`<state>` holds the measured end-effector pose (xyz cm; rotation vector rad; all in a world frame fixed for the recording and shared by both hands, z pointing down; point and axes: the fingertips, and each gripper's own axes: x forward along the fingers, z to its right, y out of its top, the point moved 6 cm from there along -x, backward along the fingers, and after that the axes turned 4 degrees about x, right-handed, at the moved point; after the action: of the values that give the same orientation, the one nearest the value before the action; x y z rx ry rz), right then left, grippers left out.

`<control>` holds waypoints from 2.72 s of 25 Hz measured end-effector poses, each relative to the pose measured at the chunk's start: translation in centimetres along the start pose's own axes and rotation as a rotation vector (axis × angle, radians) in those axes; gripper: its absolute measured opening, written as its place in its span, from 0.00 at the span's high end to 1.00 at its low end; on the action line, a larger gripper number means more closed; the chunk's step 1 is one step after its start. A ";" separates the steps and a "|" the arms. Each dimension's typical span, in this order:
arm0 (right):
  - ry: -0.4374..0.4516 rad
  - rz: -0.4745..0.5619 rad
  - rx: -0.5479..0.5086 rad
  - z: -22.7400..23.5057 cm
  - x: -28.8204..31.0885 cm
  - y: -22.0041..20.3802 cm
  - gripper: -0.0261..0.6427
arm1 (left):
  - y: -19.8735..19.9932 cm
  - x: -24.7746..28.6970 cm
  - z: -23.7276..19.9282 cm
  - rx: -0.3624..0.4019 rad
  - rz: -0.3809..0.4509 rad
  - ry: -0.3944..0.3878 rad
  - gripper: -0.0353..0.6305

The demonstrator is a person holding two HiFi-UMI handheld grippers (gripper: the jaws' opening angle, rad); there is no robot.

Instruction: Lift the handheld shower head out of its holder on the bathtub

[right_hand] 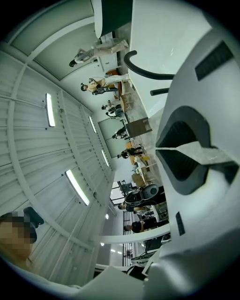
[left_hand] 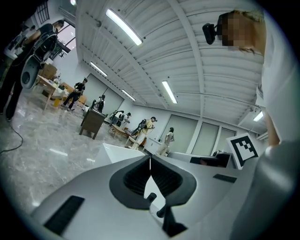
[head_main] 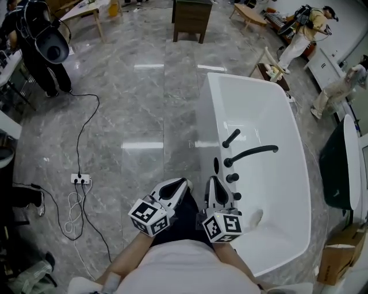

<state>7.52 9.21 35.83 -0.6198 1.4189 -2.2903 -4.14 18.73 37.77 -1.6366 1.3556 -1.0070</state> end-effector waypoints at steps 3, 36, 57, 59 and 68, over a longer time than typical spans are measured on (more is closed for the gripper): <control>-0.011 -0.003 0.004 0.8 2.7 0.7 0.93 | 1.1 1.9 -1.9 0.003 0.003 0.008 0.93; 0.082 0.039 0.076 9.4 21.6 7.2 0.93 | 5.6 19.8 -11.4 0.049 -0.057 -0.016 0.93; -0.313 0.235 0.036 14.2 16.8 10.7 0.93 | 6.8 30.0 -8.3 0.091 -0.257 -0.536 0.93; -0.366 0.257 0.046 14.1 16.7 10.6 0.93 | 6.9 30.6 -8.5 0.094 -0.273 -0.575 0.93; -0.562 0.244 0.143 14.6 16.8 9.2 0.67 | 6.6 33.0 -8.9 0.071 -0.355 -0.737 0.93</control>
<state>2.29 -14.32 36.13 -0.8997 0.9898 -1.8105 -10.84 -15.48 38.49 -1.9586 0.5462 -0.5254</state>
